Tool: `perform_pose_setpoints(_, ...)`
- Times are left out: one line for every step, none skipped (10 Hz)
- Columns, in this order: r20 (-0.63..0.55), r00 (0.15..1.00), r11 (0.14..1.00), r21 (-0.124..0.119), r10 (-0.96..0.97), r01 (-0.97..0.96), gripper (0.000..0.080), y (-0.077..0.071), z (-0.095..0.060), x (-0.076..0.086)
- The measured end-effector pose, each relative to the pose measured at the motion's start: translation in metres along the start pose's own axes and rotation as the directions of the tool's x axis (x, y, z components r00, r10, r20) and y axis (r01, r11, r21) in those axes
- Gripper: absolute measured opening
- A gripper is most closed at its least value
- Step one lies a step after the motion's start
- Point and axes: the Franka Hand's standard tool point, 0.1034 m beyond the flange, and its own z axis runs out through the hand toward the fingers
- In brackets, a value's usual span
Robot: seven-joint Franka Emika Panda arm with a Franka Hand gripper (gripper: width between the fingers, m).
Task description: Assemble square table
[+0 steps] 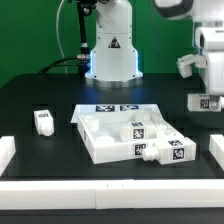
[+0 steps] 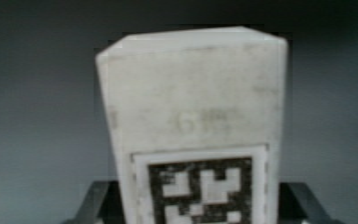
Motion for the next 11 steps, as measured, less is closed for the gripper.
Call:
perform_pose_setpoints(0.002, 1.0, 1.0, 0.001, 0.003, -0.003, 0.0285, 0.001, 0.0, -0.001)
perform_pose_setpoints(0.002, 1.0, 1.0, 0.001, 0.003, -0.003, 0.0285, 0.001, 0.0, -0.001)
perform_pose_setpoints(0.002, 1.0, 1.0, 0.001, 0.003, -0.003, 0.0285, 0.001, 0.0, -0.001)
perform_pose_setpoints(0.004, 1.0, 1.0, 0.005, 0.002, -0.002, 0.0285, 0.0, 0.002, -0.004)
perform_pose_setpoints(0.012, 1.0, 1.0, 0.018, 0.001, -0.001, 0.0285, -0.003, 0.007, -0.012)
perform_pose_setpoints(0.018, 1.0, 1.0, 0.029, 0.01, -0.01, 0.0285, -0.007, 0.011, -0.018)
perform_pose_setpoints(0.015, 1.0, 0.999, 0.035, 0.013, -0.013, 0.0285, -0.009, 0.015, -0.019)
perform_pose_setpoints(0.009, 1.0, 0.999, 0.04, 0.017, -0.017, 0.0285, -0.01, 0.02, -0.02)
perform_pose_setpoints(0.012, 1.0, 0.999, 0.046, 0.021, -0.021, 0.0285, -0.011, 0.023, -0.022)
perform_pose_setpoints(0.011, 1.0, 0.999, 0.045, 0.02, -0.02, 0.0285, -0.011, 0.022, -0.022)
perform_pose_setpoints(0.012, 1.0, 0.999, 0.046, 0.02, -0.021, 0.0285, -0.011, 0.023, -0.022)
